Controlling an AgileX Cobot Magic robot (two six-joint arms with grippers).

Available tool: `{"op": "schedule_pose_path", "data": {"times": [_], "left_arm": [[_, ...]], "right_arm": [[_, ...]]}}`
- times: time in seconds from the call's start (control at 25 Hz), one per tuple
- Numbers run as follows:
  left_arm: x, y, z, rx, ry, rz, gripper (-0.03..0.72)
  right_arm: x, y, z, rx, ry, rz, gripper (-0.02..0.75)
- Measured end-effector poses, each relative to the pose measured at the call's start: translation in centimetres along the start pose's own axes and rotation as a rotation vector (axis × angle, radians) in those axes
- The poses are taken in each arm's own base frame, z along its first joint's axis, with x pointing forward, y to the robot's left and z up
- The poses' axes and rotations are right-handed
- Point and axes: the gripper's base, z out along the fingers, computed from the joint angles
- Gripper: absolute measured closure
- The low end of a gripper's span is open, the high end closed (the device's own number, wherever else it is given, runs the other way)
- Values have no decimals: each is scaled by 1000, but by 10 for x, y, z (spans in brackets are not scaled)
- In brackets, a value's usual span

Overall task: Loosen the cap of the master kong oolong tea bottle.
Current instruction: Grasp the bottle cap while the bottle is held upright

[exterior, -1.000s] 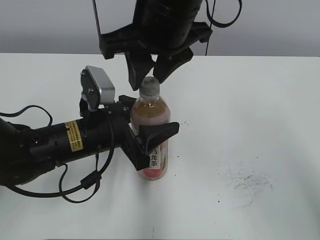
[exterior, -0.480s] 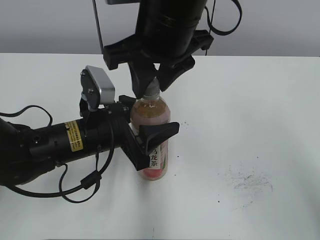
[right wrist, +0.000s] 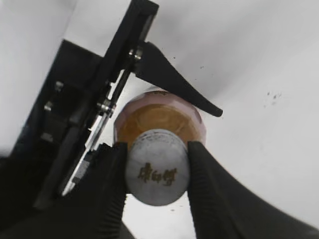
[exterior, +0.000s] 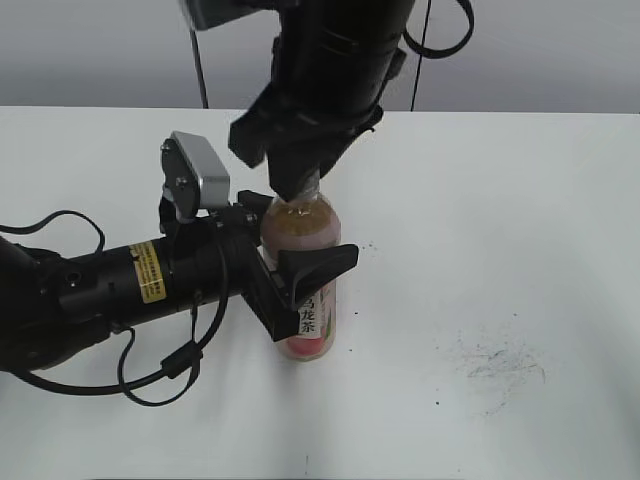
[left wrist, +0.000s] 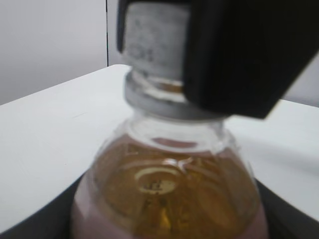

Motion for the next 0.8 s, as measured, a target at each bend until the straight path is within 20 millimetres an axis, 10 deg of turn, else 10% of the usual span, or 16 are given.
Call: {"op": "schedule_pose_path", "data": {"times": [0.8], "left_arm": [[0,-1,0,10,2,11,244]], "right_arm": [[0,1,-2,-2,-22,-2008,459]]}}
